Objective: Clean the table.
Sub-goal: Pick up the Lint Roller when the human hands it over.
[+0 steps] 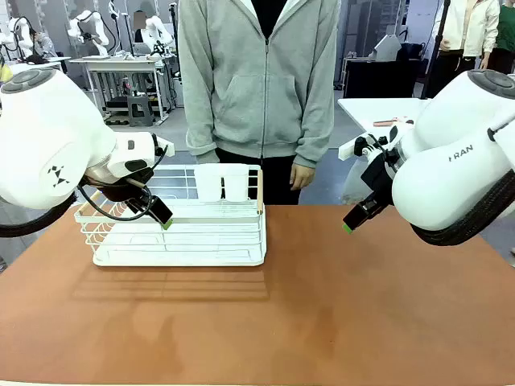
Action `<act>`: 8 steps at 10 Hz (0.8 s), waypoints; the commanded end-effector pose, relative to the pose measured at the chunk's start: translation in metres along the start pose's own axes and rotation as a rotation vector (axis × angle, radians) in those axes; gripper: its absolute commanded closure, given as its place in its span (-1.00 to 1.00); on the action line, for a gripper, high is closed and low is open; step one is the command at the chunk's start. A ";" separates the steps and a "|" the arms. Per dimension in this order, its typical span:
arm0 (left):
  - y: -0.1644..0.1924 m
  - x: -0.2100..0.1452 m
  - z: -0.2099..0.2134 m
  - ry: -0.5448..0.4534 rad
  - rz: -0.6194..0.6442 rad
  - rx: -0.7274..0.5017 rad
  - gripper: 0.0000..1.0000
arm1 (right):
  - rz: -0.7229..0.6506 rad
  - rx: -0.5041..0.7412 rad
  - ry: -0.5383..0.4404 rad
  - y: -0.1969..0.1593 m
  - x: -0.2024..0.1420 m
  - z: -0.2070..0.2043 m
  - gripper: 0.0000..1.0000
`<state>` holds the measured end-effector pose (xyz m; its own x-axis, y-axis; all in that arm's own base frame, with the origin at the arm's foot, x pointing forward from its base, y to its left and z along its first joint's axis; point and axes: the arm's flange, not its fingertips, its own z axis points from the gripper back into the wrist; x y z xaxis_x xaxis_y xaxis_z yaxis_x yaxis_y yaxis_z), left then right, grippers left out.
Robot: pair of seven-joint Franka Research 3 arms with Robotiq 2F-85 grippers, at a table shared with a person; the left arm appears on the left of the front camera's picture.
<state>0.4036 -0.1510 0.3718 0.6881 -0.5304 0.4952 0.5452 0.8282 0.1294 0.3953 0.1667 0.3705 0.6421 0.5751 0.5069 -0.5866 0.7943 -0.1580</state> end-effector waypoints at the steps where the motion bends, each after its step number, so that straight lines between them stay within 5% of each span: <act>1: 0.000 0.000 0.000 0.000 0.000 0.000 -1.00 | 0.000 0.000 0.000 0.000 0.000 0.000 -1.00; 8: 0.000 0.000 0.000 0.000 0.000 0.000 -1.00 | 0.000 0.000 0.000 0.000 0.000 0.000 -1.00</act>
<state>0.4034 -0.1514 0.3718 0.6876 -0.5310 0.4951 0.5459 0.8278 0.1296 0.3954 0.1663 0.3704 0.6416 0.5762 0.5062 -0.5871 0.7937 -0.1593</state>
